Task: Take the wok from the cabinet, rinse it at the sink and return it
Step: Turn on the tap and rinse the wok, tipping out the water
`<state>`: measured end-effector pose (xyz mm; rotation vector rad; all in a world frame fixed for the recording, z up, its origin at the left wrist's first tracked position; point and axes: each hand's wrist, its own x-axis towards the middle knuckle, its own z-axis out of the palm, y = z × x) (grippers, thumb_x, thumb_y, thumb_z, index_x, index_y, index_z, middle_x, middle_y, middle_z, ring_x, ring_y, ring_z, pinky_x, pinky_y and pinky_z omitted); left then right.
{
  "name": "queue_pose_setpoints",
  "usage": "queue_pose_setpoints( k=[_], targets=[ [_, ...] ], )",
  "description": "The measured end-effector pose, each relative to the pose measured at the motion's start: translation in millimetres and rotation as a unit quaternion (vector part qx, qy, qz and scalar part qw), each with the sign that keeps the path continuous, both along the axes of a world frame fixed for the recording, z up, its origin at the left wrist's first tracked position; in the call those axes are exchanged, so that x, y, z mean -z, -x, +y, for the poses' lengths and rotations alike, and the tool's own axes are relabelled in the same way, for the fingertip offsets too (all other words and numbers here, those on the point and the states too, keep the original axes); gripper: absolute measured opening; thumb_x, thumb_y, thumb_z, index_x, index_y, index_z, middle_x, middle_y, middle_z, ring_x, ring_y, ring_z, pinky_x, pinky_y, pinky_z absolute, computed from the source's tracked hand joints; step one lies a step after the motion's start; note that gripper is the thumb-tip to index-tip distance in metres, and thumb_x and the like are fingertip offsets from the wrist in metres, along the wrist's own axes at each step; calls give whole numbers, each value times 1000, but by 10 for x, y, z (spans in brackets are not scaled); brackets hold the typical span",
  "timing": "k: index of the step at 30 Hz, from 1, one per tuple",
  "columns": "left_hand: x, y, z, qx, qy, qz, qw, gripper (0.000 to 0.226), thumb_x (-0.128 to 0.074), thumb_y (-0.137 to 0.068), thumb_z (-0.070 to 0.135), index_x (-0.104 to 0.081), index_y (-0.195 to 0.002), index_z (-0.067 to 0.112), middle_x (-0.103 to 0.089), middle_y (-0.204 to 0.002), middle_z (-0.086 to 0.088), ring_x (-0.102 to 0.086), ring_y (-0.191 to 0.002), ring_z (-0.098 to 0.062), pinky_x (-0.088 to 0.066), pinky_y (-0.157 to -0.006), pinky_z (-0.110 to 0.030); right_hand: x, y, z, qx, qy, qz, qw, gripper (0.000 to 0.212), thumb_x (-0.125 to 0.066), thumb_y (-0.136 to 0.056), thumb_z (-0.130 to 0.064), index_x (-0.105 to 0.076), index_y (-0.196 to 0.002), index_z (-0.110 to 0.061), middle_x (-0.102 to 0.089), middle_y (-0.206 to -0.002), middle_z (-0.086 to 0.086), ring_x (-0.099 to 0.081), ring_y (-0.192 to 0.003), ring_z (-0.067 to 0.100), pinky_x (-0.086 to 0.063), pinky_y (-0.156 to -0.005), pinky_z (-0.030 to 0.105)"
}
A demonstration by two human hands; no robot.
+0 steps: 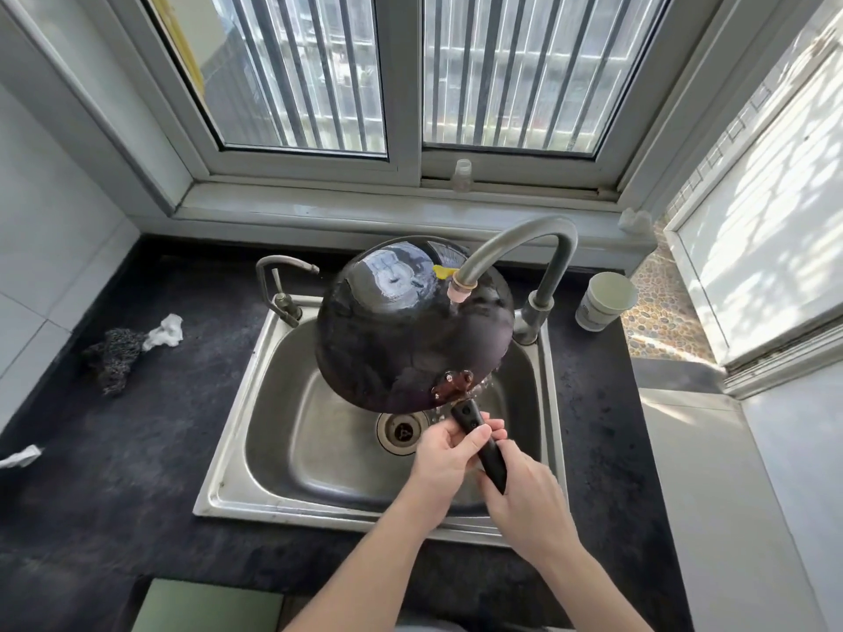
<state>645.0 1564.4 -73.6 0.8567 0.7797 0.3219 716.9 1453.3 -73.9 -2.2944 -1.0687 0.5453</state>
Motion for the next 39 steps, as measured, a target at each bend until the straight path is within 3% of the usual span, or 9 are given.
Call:
queue_pose_setpoints(
  k=[9,13,16,22,26,32,39],
  targets=[
    [-57,-20,-97,52,-18,3,998,16,-55,-97,0,-66,-109,1,-75,-110,-15,-72,-102,-24,-56,-95,-35,21,63,-167,47,-7,16,999,15,-67,-92,-28,-62,-106,-22,-65,-79,-18,-61,-64,5,-45,-54,13],
    [-43,-6,-127,72,-21,14,997,18,-56,-97,4,-65,-113,2,-76,-109,-10,-72,-105,-23,-55,-98,-37,21,88,-212,52,-4,15,999,21,-66,-93,-31,-62,-112,-24,-67,-88,-19,-65,-71,6,-57,-66,19],
    [-34,7,-136,80,-18,20,996,18,-57,-97,7,-65,-113,5,-77,-108,-6,-72,-105,-20,-54,-98,-37,20,111,-230,57,1,15,998,25,-67,-92,-31,-62,-116,-24,-67,-92,-19,-66,-76,6,-58,-72,19],
    [-12,4,-97,82,-3,1,997,20,-55,-98,5,-64,-116,2,-75,-112,-11,-71,-108,-23,-53,-101,-41,-5,138,-199,67,13,-5,998,29,-67,-92,-32,-62,-119,-22,-71,-96,-15,-66,-76,6,-54,-67,14],
    [-9,-26,-94,73,20,-21,997,22,-52,-99,1,-60,-118,-5,-72,-115,-17,-70,-108,-26,-54,-98,-39,-59,126,-179,63,25,-40,997,26,-65,-93,-31,-61,-116,-22,-69,-94,-14,-55,-69,3,-39,-54,11],
    [33,-59,-100,77,38,-28,996,22,-51,-100,1,-58,-119,-4,-72,-117,-18,-69,-111,-28,-52,-101,-41,-18,100,-204,72,39,-58,995,20,-62,-94,-37,-61,-107,-21,-70,-92,-10,-68,-76,16,-58,-65,30],
    [23,-80,-84,82,38,-31,995,23,-50,-100,1,-57,-121,-5,-71,-119,-19,-68,-112,-27,-52,-103,-41,-18,103,-182,76,32,-78,994,20,-60,-95,-39,-61,-101,-20,-69,-88,-9,-66,-68,17,-51,-57,25]
  ],
)
